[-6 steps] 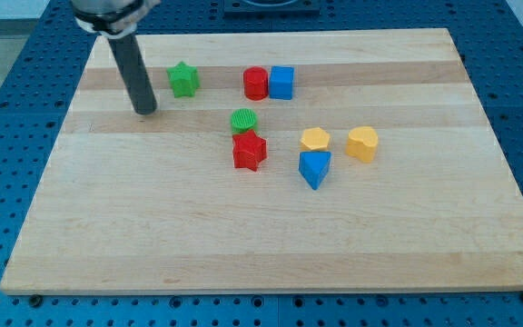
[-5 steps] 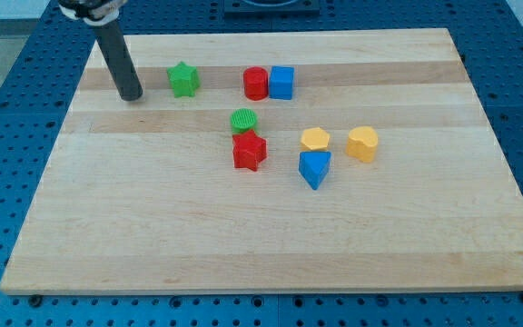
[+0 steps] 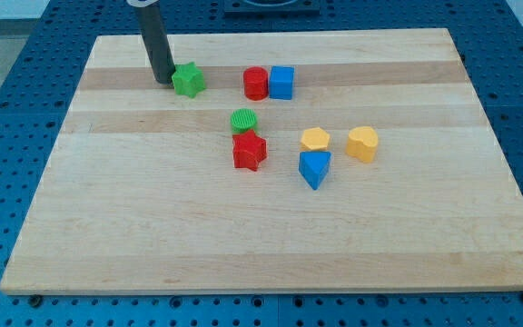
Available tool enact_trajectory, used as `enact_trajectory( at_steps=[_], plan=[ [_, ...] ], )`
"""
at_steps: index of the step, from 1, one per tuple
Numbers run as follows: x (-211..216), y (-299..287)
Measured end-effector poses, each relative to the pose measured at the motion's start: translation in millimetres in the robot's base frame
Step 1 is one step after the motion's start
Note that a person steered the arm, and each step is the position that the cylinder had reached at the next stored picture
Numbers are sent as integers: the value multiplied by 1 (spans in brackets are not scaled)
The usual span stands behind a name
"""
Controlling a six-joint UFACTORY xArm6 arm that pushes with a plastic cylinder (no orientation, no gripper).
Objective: Move green star towards red circle
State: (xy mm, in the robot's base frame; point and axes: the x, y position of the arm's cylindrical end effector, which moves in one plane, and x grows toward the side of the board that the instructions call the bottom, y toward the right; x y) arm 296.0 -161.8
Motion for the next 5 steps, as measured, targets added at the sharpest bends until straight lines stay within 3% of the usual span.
enact_trajectory(
  at_steps=[3,5],
  plan=[
    [35,13],
    [37,23]
  ],
)
